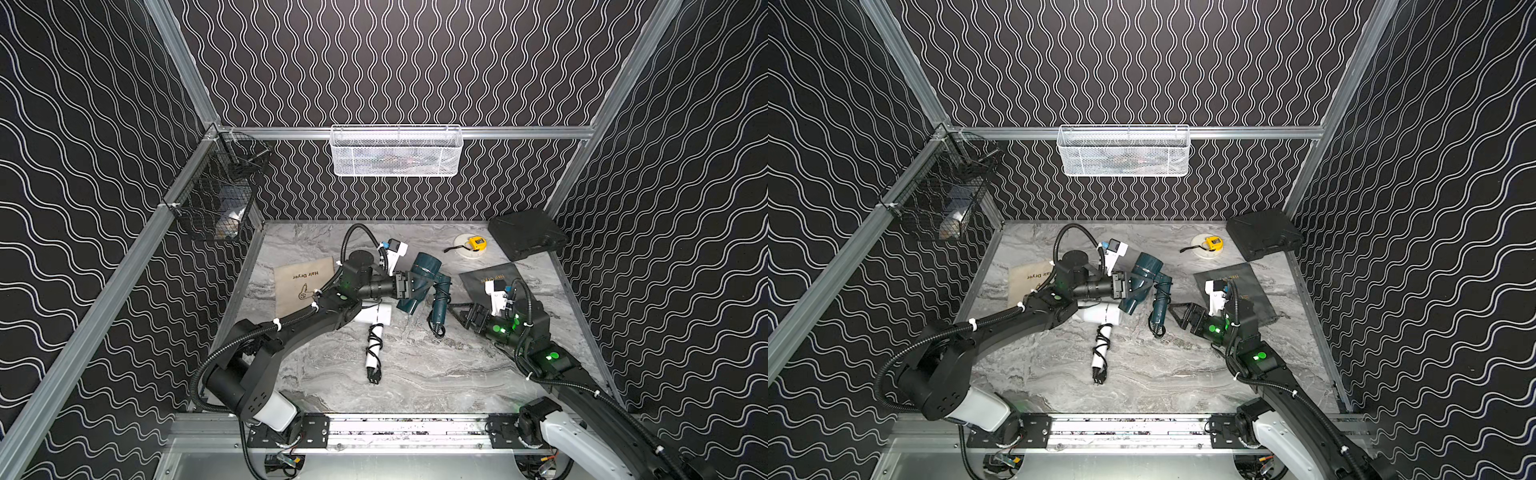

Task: Pack away hair dryers
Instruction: Fold the hair dryer.

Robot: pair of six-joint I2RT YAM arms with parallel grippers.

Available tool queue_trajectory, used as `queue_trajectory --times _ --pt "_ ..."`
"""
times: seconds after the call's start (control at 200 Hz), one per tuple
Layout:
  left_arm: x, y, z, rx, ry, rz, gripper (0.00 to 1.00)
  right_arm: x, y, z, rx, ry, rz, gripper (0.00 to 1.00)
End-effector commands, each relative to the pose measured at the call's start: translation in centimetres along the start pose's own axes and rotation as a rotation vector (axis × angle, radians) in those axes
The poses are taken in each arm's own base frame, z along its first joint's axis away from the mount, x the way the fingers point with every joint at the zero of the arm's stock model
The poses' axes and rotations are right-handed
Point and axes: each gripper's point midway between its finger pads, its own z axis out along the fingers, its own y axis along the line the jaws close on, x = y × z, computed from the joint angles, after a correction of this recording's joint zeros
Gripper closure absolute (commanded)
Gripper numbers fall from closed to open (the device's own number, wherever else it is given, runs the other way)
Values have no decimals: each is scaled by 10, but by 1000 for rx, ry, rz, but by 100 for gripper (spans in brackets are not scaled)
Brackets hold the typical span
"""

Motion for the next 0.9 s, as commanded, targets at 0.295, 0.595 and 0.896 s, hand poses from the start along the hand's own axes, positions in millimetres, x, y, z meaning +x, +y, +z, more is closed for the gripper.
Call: queue_trajectory --times 0.295,0.595,0.896 --pt "-6 -10 2 55 -7 54 100 4 37 -10 -196 7 -51 47" --pt "-9 -15 5 124 -37 12 100 10 49 -3 -275 86 -55 47" --pt "-6 -15 4 122 -44 13 100 7 56 3 -325 88 -39 53"
